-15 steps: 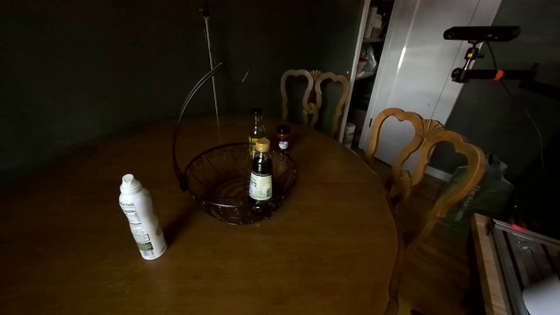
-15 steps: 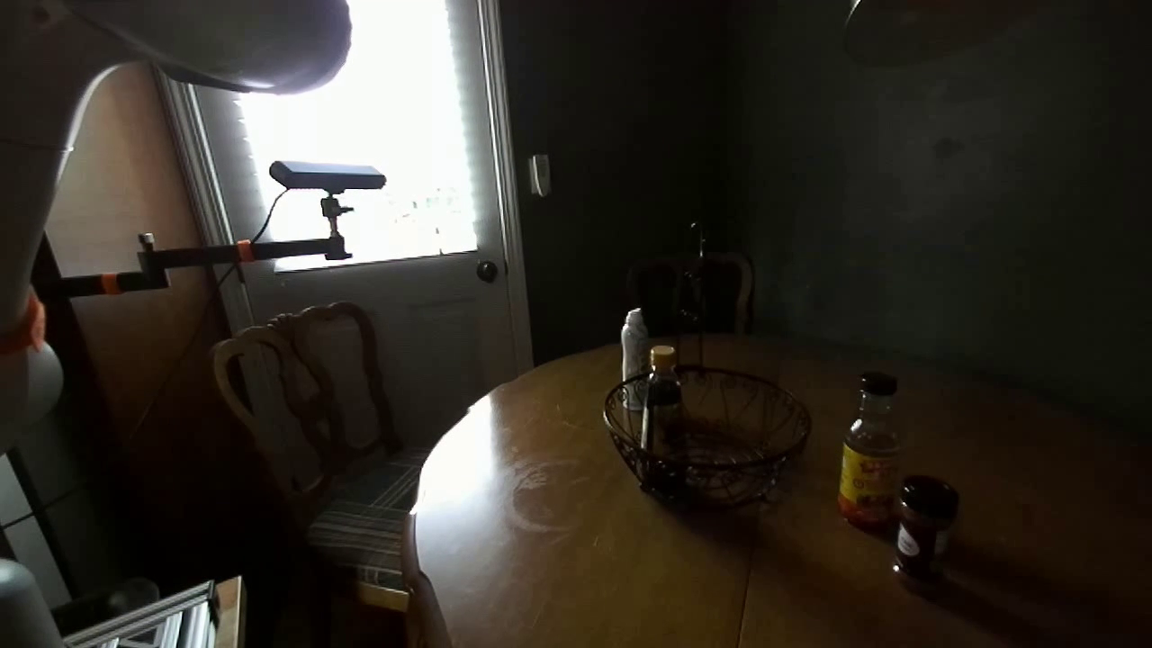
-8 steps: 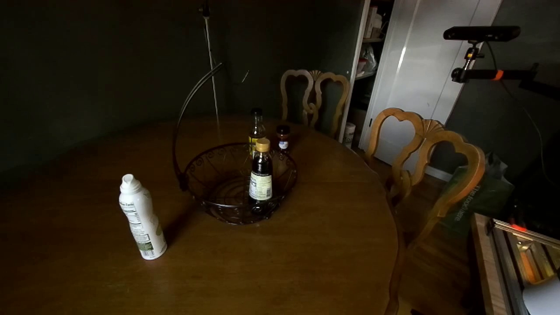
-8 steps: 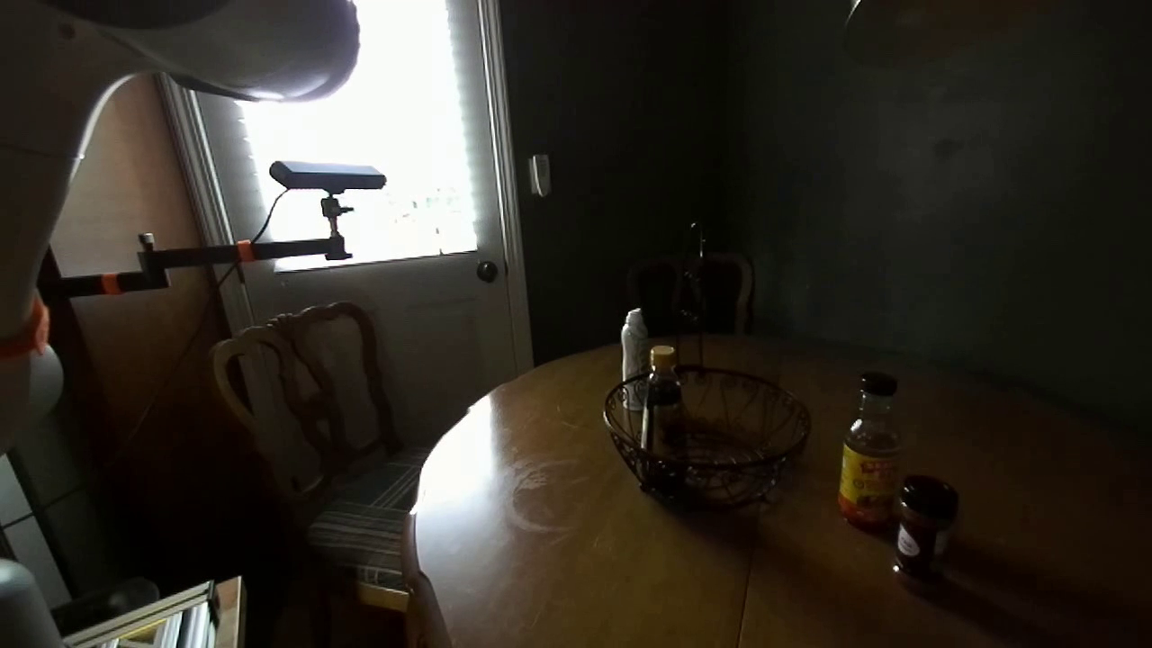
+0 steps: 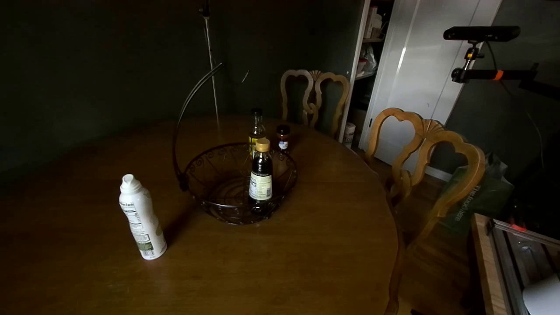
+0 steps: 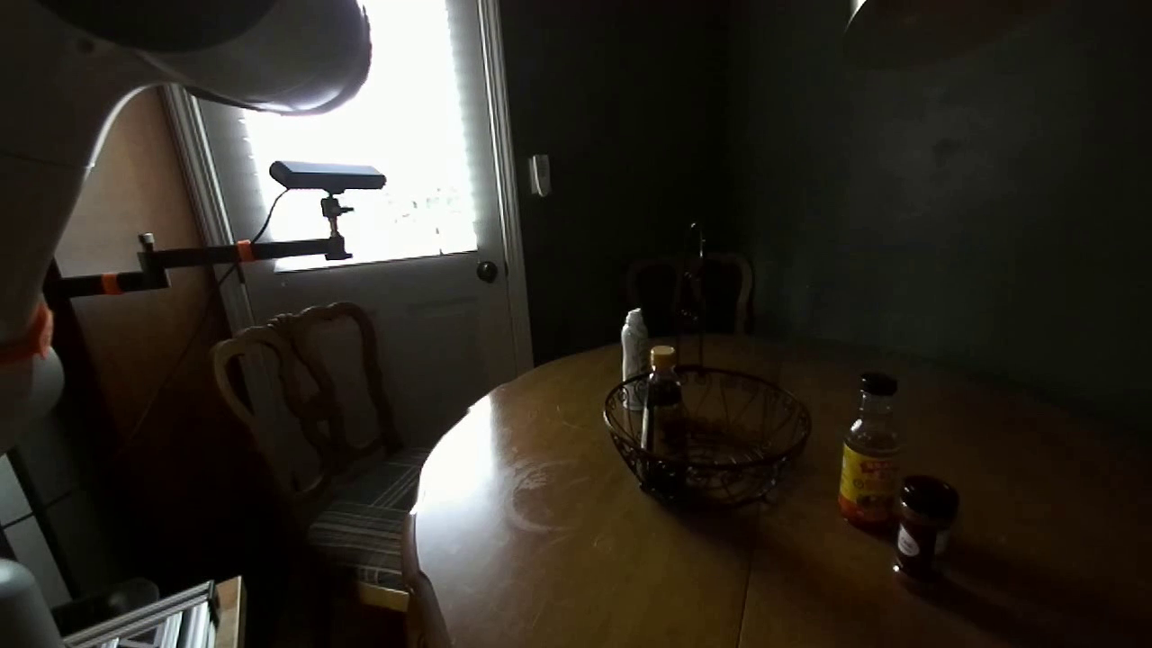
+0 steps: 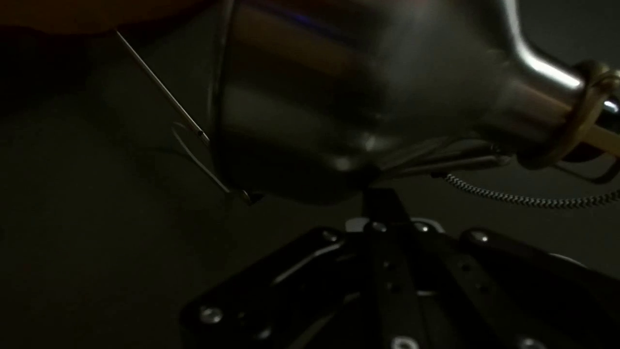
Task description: Adjust the lamp.
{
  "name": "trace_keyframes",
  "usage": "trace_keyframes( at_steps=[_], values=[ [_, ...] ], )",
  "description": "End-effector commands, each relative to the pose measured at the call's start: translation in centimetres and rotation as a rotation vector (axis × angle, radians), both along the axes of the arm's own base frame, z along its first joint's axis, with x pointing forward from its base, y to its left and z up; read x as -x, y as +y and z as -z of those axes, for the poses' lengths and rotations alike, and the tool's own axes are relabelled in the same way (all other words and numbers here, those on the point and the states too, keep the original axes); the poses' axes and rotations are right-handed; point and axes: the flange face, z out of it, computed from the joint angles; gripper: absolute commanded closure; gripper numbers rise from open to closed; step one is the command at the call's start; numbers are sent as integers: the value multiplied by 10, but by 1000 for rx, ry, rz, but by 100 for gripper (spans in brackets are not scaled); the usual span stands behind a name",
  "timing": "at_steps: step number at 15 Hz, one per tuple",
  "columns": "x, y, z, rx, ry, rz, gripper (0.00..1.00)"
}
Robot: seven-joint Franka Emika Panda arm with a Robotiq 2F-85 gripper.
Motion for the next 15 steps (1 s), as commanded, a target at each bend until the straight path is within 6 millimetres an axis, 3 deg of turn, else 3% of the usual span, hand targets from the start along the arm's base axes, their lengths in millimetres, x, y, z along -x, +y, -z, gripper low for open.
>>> trace_keyframes(
  at_steps=[1, 15],
  values=[
    [-1, -9, 13, 2, 57, 18, 100],
    [-3, -19, 49, -97, 215, 80, 100]
  ],
)
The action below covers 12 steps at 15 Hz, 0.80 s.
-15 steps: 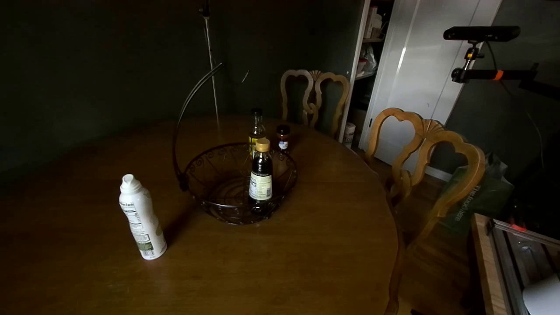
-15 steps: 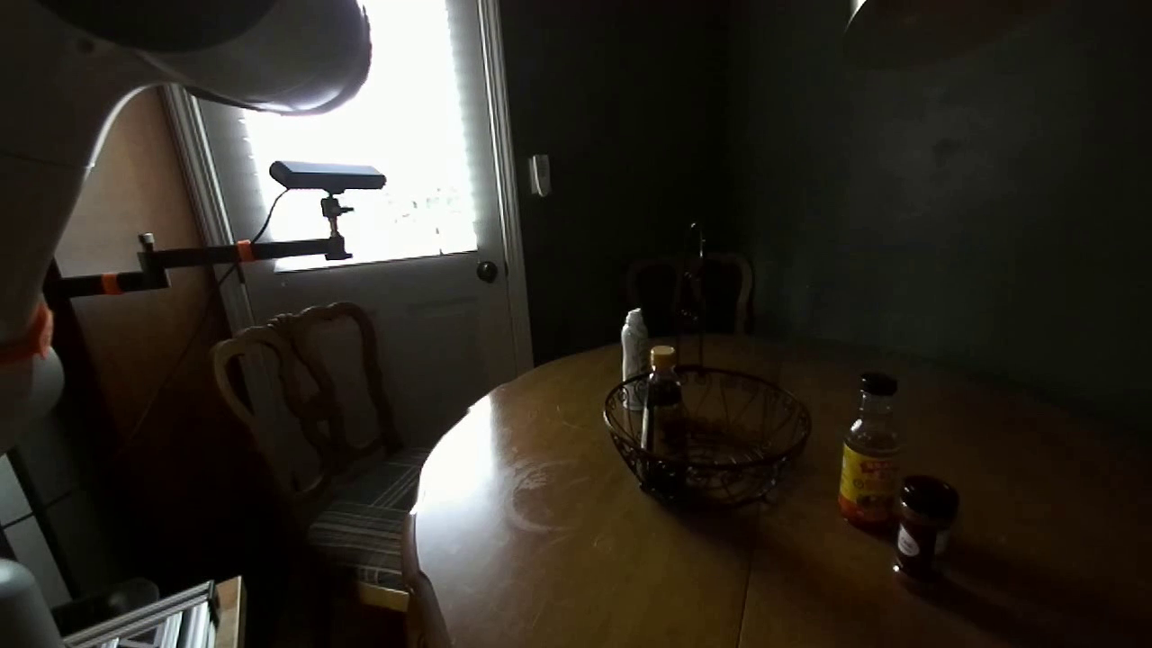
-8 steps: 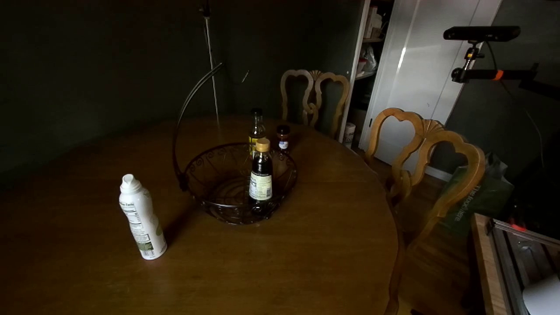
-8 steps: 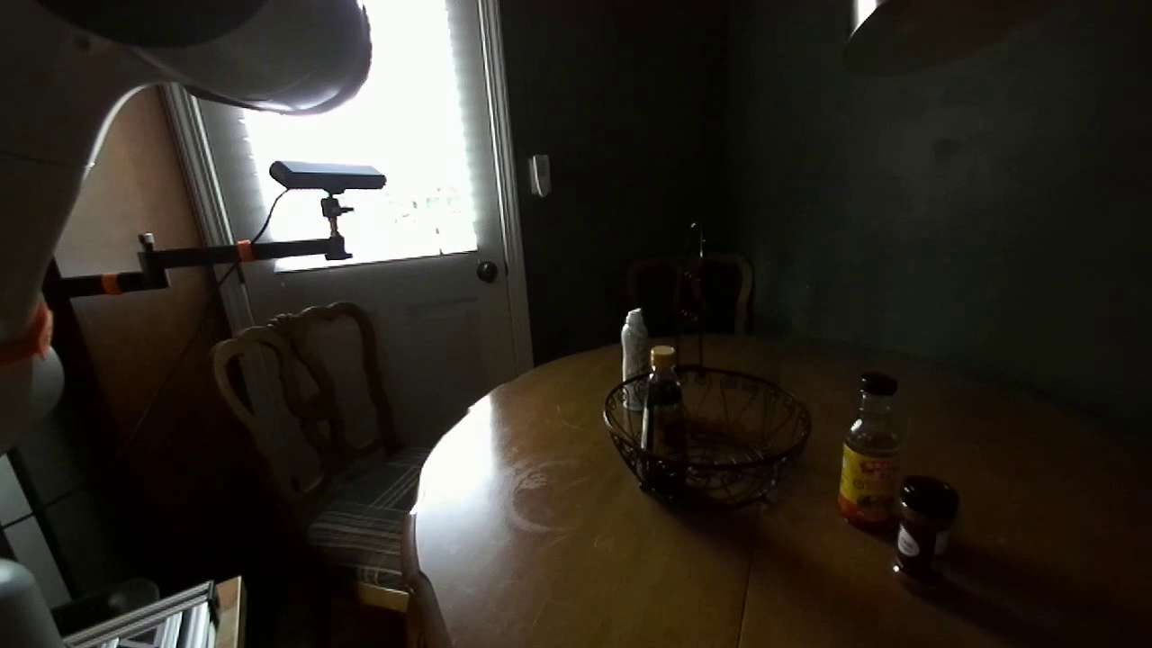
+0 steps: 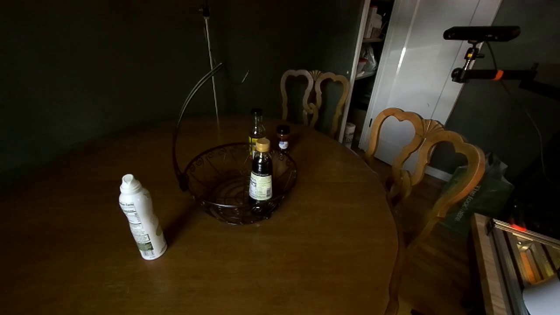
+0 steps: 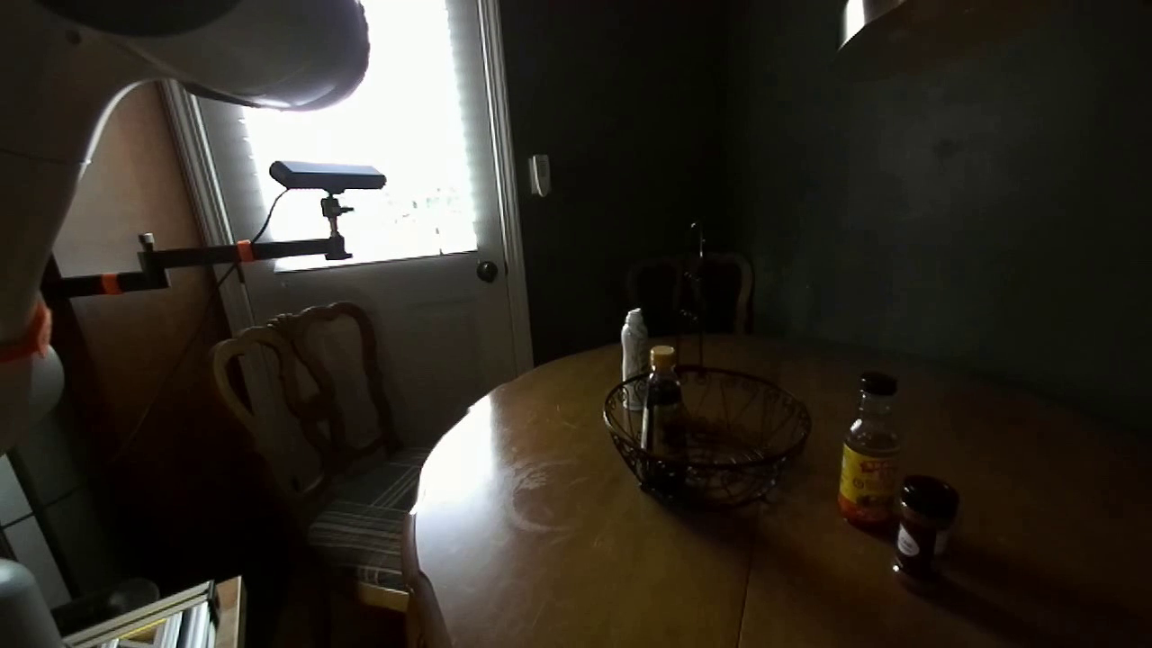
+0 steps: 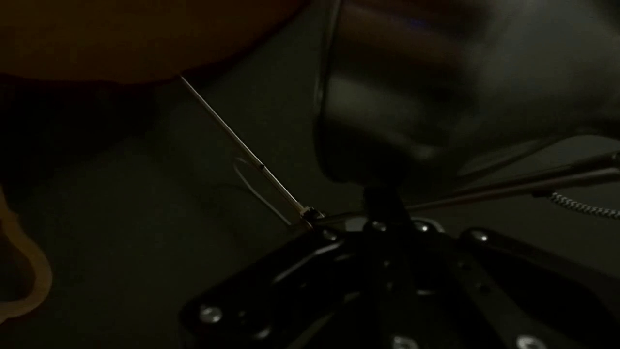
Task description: Adjust the lamp.
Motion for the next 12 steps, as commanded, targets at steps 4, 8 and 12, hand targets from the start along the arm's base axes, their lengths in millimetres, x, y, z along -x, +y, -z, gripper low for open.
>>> trace_keyframes(
  at_steps=[4, 8, 12],
  values=[
    [3, 2, 23, -92, 132, 19, 100],
    [3, 10, 31, -148, 179, 2, 100],
    [1, 18, 38, -205, 199, -15, 100]
  ],
)
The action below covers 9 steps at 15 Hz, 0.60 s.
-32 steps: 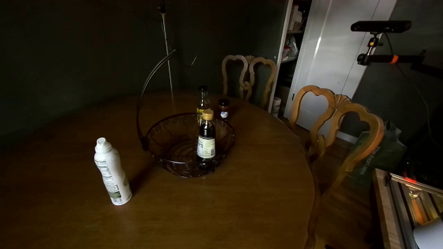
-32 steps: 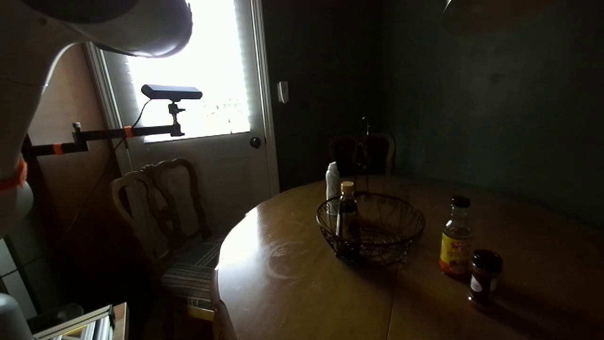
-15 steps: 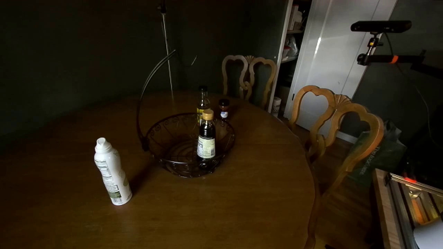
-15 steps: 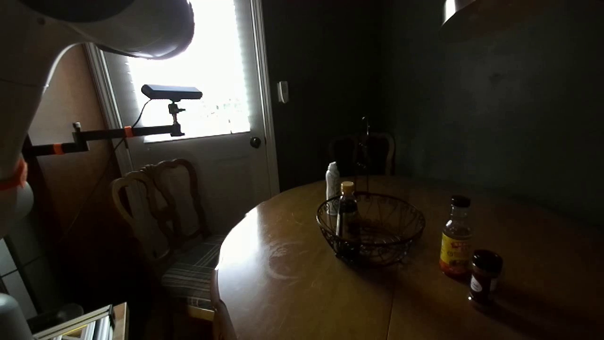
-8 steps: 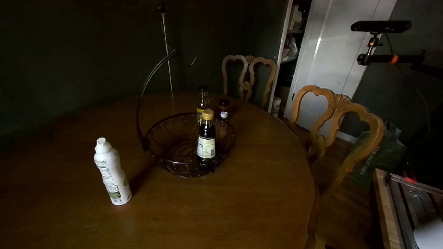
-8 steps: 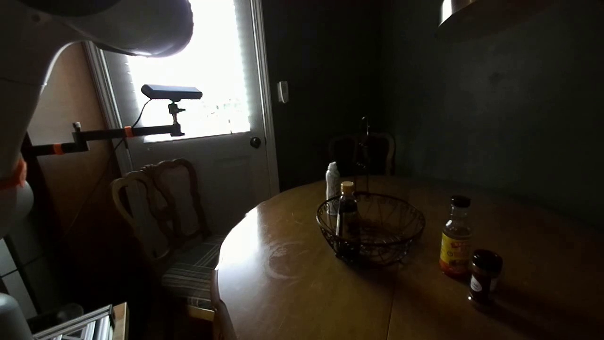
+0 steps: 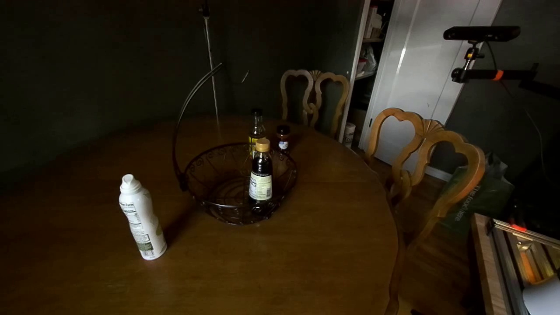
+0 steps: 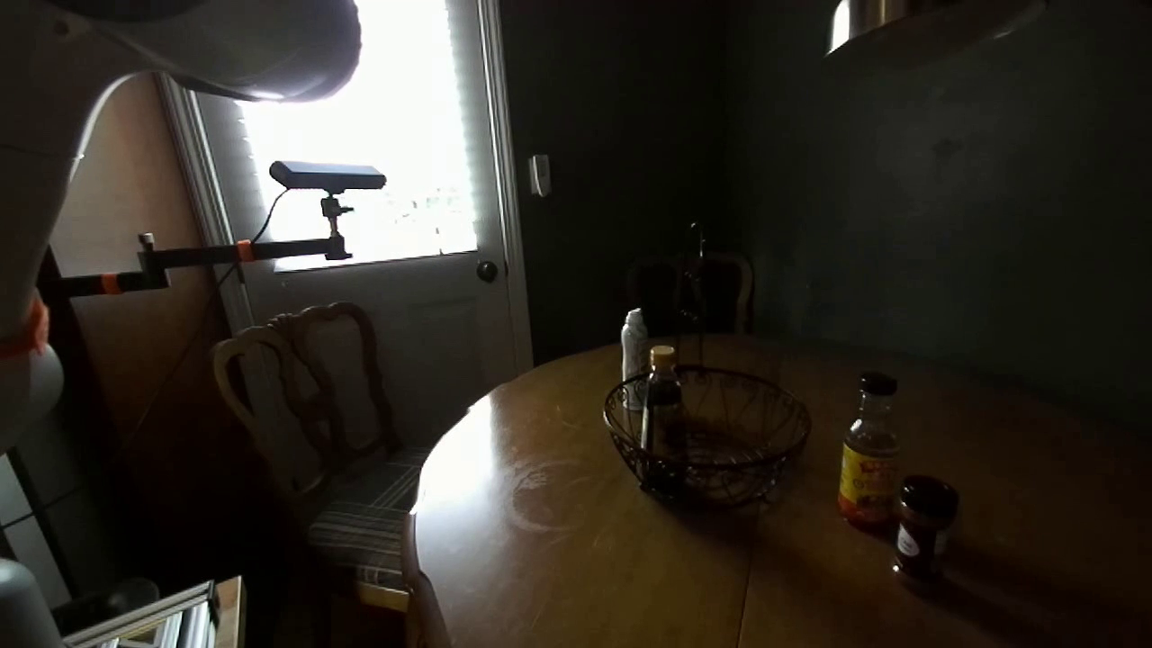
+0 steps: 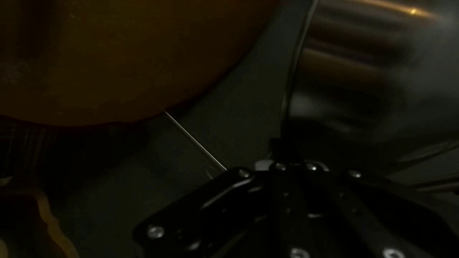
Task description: Adjust the lamp.
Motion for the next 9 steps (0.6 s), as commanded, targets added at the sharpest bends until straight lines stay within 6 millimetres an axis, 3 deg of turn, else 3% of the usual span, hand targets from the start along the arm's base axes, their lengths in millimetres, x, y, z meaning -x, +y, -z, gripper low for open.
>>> trace_keyframes(
  at_steps=[1, 9],
  values=[
    [3, 14, 9, -94, 52, -20, 100],
    [-5, 38, 25, -232, 64, -60, 100]
  ],
)
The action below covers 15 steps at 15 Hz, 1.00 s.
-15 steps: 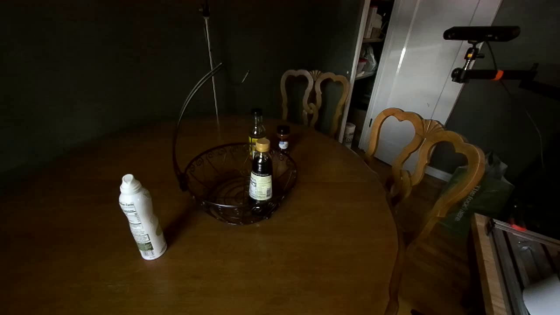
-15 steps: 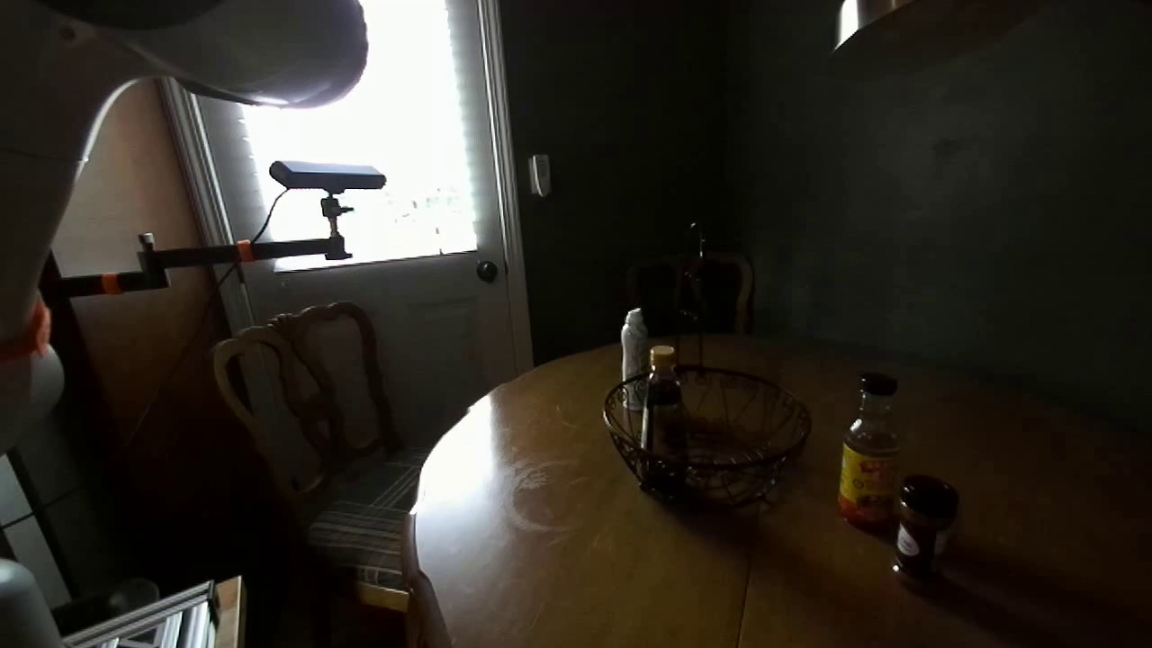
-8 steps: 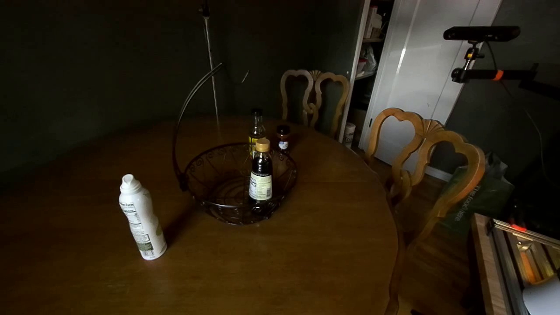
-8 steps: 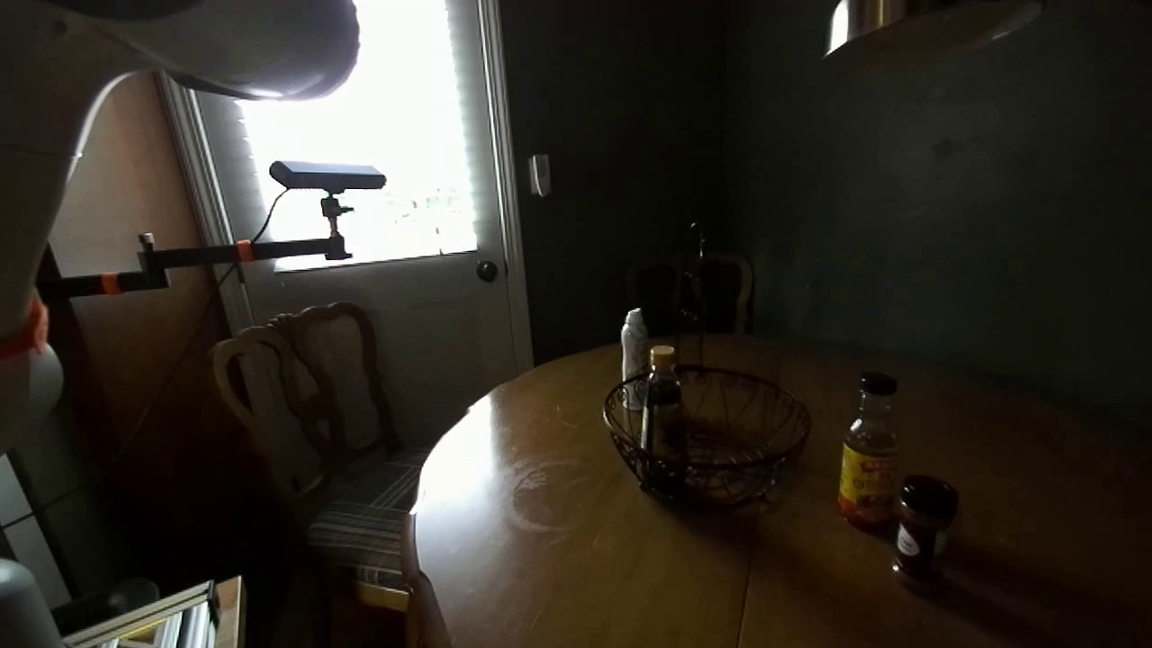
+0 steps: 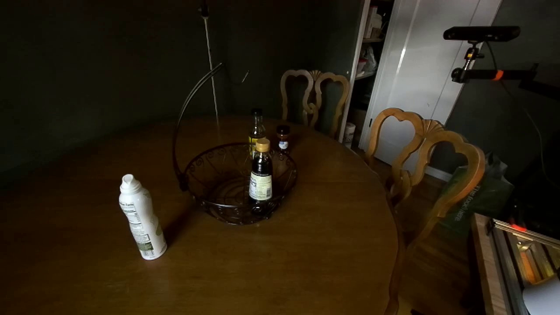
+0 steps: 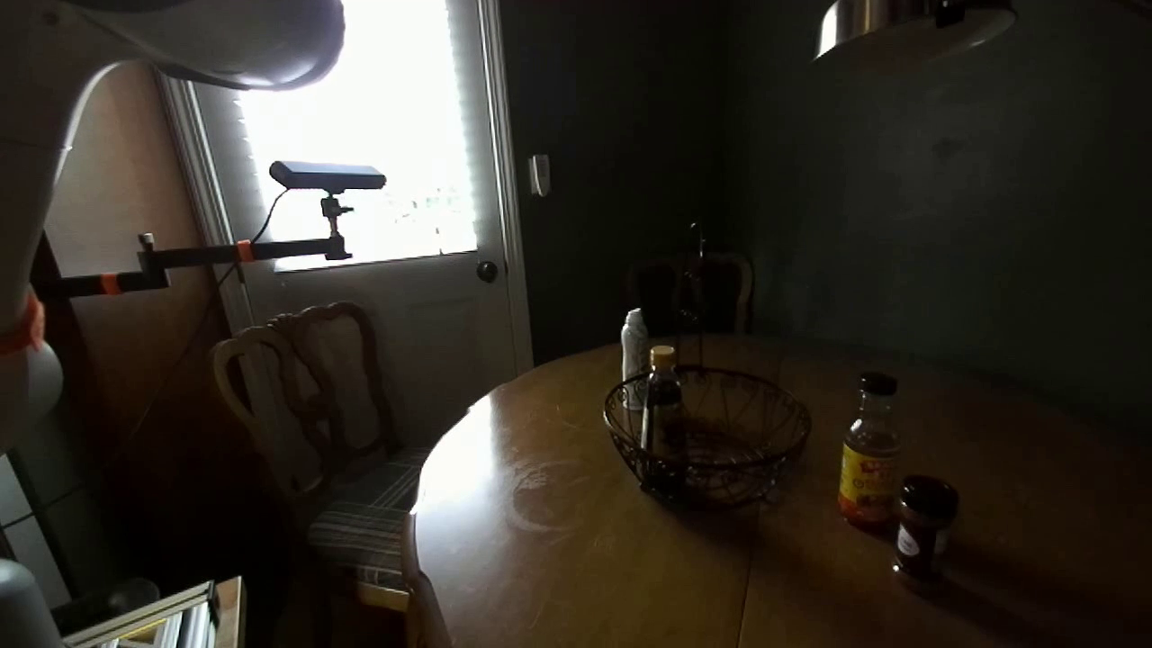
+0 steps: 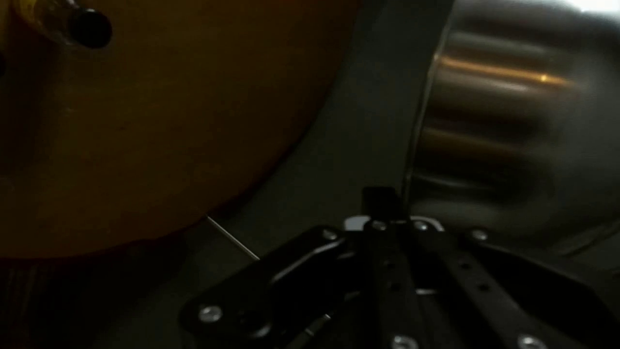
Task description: Adjust the lamp.
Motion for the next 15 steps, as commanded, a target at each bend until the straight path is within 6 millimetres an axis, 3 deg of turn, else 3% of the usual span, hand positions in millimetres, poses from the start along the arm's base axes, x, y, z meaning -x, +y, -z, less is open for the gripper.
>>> trace_keyframes(
  at_steps=[1, 5, 8, 11, 15],
  values=[
    [1, 16, 14, -96, 52, -29, 100],
    [-5, 24, 30, -144, 74, -36, 100],
    [-7, 23, 30, -86, 57, -8, 100],
    [3, 12, 10, -5, 34, 72, 100],
    [35, -18, -30, 163, 63, 234, 100]
  ],
)
